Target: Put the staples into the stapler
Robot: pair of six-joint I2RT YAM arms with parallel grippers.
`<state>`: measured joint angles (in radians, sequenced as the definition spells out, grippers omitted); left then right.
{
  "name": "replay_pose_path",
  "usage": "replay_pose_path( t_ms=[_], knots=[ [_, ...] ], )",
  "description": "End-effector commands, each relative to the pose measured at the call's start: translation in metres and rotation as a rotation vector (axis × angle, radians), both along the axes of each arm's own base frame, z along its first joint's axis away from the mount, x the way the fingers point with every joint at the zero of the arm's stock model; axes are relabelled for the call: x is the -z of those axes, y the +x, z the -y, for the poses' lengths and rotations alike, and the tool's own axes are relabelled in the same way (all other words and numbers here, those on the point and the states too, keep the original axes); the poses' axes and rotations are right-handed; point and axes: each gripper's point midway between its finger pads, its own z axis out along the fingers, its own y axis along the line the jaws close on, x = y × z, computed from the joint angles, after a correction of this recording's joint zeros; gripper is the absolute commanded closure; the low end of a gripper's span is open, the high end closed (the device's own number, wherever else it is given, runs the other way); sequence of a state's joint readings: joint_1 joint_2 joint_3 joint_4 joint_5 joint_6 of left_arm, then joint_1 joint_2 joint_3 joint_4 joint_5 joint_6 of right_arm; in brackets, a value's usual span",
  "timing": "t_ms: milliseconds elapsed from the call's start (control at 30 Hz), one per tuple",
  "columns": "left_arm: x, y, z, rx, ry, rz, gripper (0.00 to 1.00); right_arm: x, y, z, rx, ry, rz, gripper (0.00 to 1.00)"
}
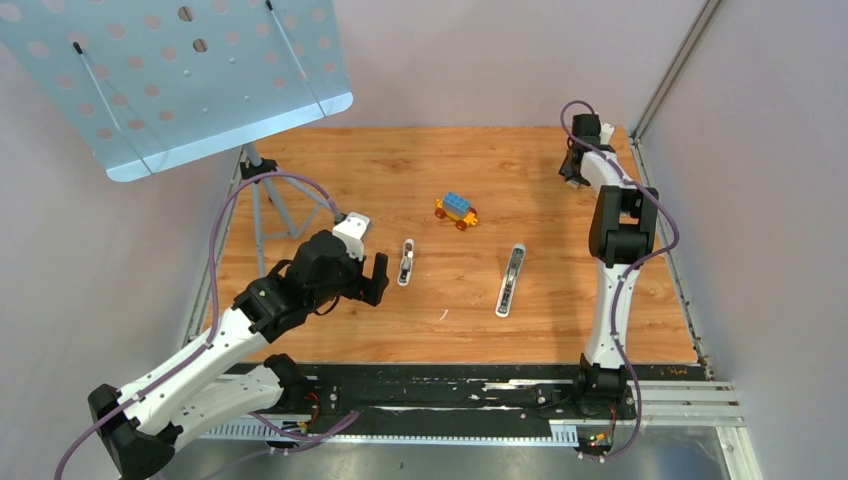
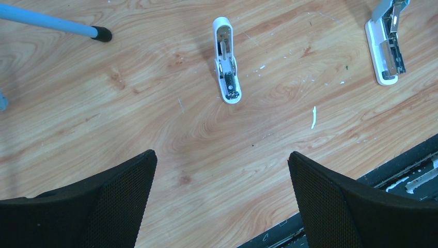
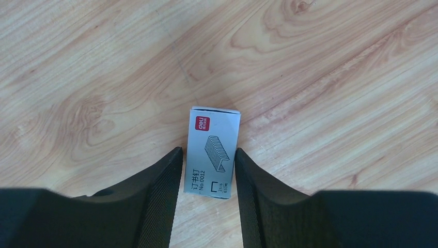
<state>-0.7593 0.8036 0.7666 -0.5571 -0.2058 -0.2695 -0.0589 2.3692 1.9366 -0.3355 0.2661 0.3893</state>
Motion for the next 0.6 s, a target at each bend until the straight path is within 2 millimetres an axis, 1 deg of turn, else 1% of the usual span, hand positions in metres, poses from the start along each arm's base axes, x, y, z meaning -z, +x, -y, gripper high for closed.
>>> replay_pose_path(
  t_ms=[0, 167, 300, 433, 467, 567],
  knots=[
    [-0.006, 0.003, -0.003, -0.019, 0.002, 0.011, 0.00, -0.006, 0.002, 0.008, -0.041, -0.020, -0.006, 0.56],
    [-0.005, 0.003, -0.004, -0.027, 0.006, 0.010, 0.00, -0.013, -0.001, 0.009, -0.068, -0.035, -0.001, 0.60],
    [-0.005, 0.002, -0.006, -0.032, 0.008, 0.006, 0.00, -0.021, -0.002, 0.006, -0.094, -0.033, 0.014, 0.60],
    [-0.006, 0.002, -0.006, -0.039, 0.001, 0.010, 0.00, -0.035, -0.006, 0.001, -0.116, -0.022, 0.033, 0.61],
    [-0.006, 0.002, -0.007, -0.042, -0.001, 0.011, 0.00, -0.044, -0.007, 0.000, -0.124, -0.019, 0.048, 0.61],
    [-0.009, 0.002, -0.006, -0.049, -0.018, 0.013, 0.00, -0.059, -0.013, -0.005, -0.148, -0.008, 0.070, 0.62]
  ],
)
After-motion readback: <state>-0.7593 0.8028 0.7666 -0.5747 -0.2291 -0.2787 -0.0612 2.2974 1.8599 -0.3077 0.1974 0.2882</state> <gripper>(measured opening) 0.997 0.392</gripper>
